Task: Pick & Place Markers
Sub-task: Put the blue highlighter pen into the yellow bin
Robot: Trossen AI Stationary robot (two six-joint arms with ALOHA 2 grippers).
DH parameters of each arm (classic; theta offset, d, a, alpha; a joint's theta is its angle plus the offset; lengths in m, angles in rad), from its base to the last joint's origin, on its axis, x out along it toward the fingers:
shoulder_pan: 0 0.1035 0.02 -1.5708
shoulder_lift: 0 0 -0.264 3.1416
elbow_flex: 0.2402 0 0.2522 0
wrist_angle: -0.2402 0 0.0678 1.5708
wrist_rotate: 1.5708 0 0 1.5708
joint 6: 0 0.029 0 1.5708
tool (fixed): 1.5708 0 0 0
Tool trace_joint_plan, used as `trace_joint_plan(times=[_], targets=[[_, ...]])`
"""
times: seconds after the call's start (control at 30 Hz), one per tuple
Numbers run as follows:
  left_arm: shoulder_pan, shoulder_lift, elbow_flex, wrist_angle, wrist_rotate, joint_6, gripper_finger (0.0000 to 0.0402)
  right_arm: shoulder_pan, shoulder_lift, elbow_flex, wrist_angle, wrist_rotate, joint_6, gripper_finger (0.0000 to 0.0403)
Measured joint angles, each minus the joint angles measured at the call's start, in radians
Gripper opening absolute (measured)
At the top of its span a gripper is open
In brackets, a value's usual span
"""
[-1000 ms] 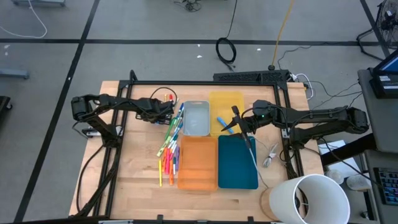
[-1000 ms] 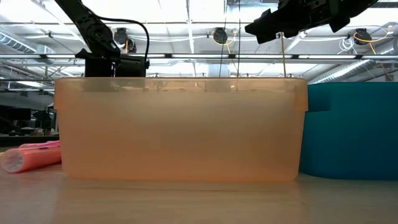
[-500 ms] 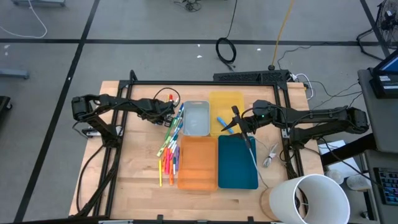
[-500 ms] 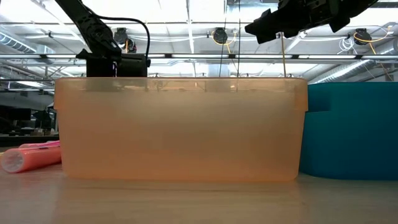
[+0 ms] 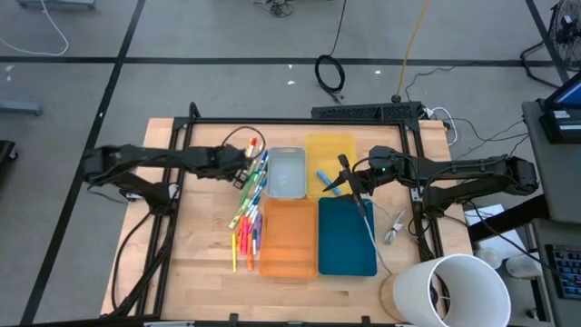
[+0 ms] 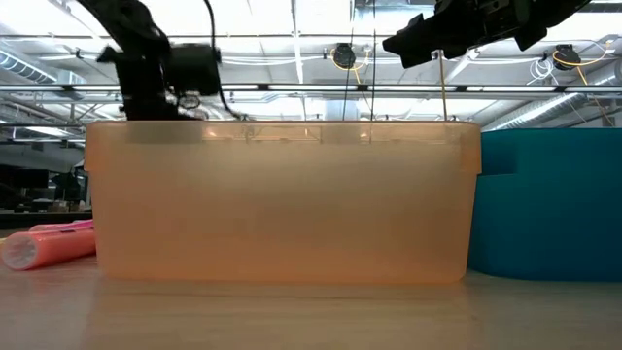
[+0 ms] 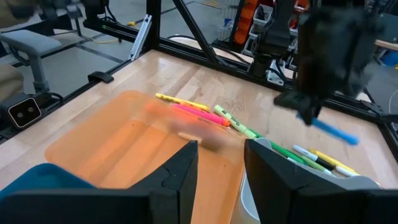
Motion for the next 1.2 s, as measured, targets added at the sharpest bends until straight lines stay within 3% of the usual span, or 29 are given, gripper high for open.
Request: trace_joint_plan(times=[0.27,0.43,0.57,0.67,0.8,0.93,1.07,1.2], targets=[[-0.142,-0.256,0.000,0.002,-0.107,0.118,0.0069,0.000,0.000,0.000,0.000,0.000,0.001,0.0118],[-0.226,-0.324,0.000,0.066,-0.170,0.176,0.0069,0.000,0.000,0.000,0.000,0.000,0.001,0.0118],[-0.258,-0.349,-0.040,0.233,-0.175,0.256,0.0069,0.000,0.000,0.000,0.000,0.000,0.001,0.0118],[-0.254,-0.364,-0.129,0.435,-0.086,0.338,0.0069,0.000,0.000,0.000,0.001,0.001,0.001,0.0118],[-0.213,-0.371,-0.257,0.780,0.108,0.459,0.0069,0.000,0.000,0.000,0.024,0.011,-0.003,0.0118],[-0.150,-0.371,-0.330,1.107,0.330,0.561,0.0069,0.000,0.008,0.000,0.087,0.133,0.011,0.0118],[-0.096,-0.369,-0.338,1.255,0.554,0.647,0.0069,0.000,0.044,0.000,0.188,0.243,0.063,0.0118],[-0.062,-0.358,-0.320,1.292,0.686,0.706,0.0069,0.001,0.128,0.000,0.345,0.259,0.082,0.0118]])
